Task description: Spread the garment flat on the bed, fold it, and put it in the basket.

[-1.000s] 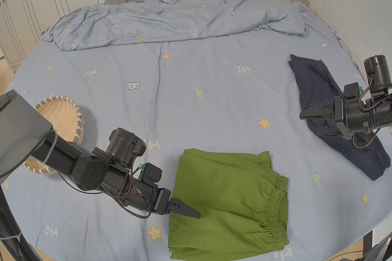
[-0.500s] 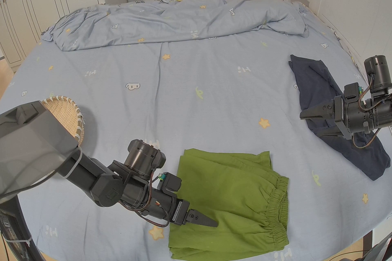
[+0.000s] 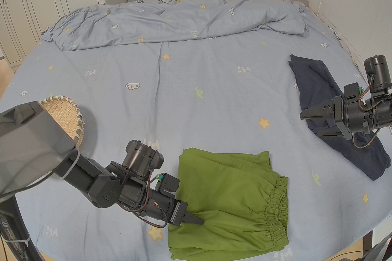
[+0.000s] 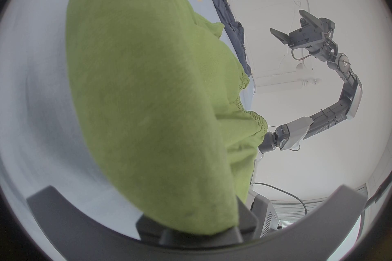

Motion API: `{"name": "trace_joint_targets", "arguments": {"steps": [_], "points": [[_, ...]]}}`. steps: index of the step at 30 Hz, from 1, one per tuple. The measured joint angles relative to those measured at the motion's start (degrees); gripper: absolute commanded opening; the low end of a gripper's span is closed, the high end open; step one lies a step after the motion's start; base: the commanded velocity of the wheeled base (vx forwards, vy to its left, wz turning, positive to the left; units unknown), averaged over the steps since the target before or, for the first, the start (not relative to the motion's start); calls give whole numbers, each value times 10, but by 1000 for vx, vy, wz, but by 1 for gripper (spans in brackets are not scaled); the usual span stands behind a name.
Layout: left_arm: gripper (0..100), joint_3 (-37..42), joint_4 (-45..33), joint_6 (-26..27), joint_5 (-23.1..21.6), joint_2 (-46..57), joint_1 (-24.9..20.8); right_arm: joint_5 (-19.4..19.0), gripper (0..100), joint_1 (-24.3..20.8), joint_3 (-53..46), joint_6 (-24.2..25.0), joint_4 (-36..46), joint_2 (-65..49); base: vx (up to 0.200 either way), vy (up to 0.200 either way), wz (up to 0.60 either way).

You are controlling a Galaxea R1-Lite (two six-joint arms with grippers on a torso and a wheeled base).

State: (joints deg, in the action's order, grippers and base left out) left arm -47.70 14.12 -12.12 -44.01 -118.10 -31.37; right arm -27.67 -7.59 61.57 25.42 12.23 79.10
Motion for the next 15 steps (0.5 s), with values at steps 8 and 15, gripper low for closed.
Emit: {"name": "trace_joint_targets", "arguments": {"steps": [8, 15], "points": [[0, 15, -10, -36, 9, 65, 26, 0, 100, 0, 1, 0, 0, -1, 0, 0, 0], [0, -2, -88, -112, 30, 170, 69, 0, 100, 1, 1, 0, 0, -2, 0, 0, 0]]}}
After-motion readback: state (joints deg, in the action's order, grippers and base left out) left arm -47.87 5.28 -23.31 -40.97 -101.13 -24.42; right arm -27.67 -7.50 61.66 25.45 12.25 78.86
